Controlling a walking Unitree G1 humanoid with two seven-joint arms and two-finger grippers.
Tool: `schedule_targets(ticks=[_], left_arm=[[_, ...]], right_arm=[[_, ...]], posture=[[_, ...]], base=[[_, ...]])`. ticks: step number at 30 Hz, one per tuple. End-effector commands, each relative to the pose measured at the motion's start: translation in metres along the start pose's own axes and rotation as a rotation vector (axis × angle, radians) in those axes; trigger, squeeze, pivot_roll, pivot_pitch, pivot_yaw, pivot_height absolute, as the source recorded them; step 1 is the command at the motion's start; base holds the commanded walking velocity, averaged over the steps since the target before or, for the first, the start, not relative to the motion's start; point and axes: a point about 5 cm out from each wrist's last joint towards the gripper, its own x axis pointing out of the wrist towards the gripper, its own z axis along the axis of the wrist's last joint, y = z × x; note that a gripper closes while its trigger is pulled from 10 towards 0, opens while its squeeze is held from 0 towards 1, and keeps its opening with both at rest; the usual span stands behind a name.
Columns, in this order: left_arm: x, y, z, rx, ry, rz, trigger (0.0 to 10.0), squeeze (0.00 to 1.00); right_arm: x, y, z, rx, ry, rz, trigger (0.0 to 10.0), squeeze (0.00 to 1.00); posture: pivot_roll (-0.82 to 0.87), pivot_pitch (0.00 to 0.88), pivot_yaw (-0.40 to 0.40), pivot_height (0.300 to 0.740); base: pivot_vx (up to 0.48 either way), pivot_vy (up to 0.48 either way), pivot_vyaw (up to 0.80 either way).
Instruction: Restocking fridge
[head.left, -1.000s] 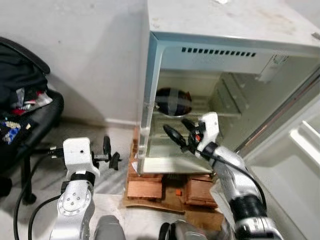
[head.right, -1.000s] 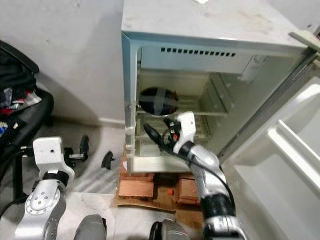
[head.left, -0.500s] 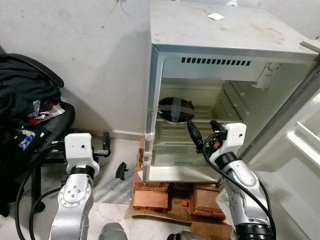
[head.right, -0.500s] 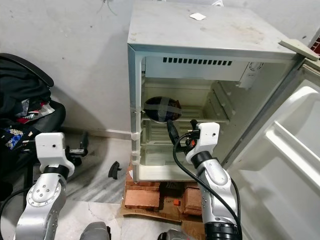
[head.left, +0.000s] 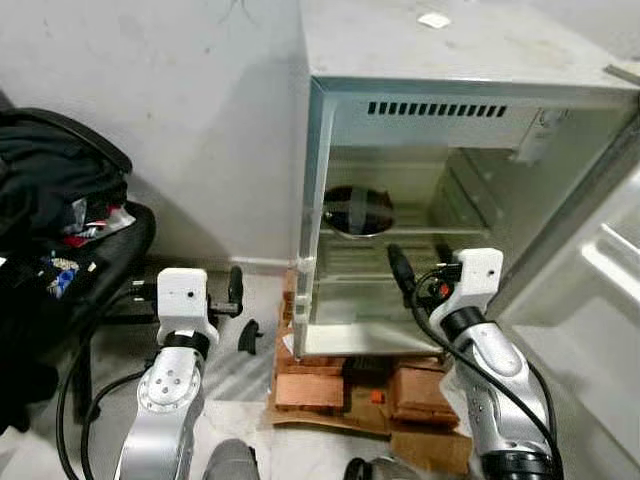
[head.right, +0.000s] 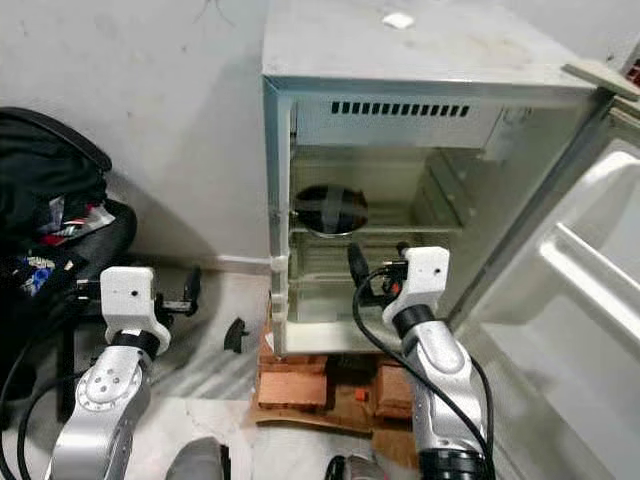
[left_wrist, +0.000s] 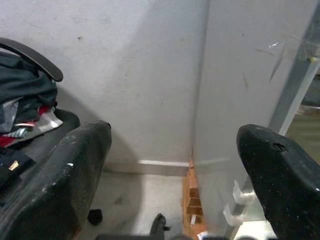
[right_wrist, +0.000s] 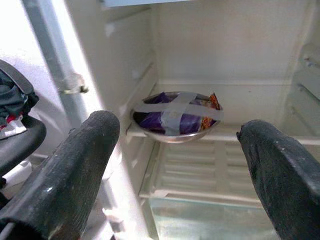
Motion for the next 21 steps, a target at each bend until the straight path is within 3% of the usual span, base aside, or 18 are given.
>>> schedule_targets(ticks=[1, 7, 8, 21], left_arm=[[0.001, -0.002, 0.000, 0.010, -0.003, -0.017, 10.0, 0.00], [0.000, -0.004, -0.008, 0.009, 0.015, -0.025, 10.0, 0.00], [0.001, -0.004, -0.008, 0.008, 0.016, -0.027, 10.0, 0.00], [0.004, -0.012, -0.010, 0.003, 0.013, -0.054, 10.0, 0.00]], right_arm=[[-0.002, -0.005, 0.004, -0.016, -0.018, -0.030, 10.0, 0.73], [-0.007, -0.008, 0.000, -0.016, -0.009, -0.072, 10.0, 0.73], [-0.008, -0.007, -0.001, -0.015, -0.009, -0.069, 10.0, 1.00], [0.000, -0.008, 0.007, -0.028, -0.043, -0.080, 10.0, 1.00]], posture=[[0.13, 0.000, -0.048, 0.740], [0.12, 0.000, -0.054, 0.740], [0.12, 0.000, -0.053, 0.740], [0.11, 0.000, -0.047, 0.740]], base=[[-0.262, 0.000, 0.00], [-0.264, 0.000, 0.00], [-0.262, 0.000, 0.00], [-0.262, 0.000, 0.00]])
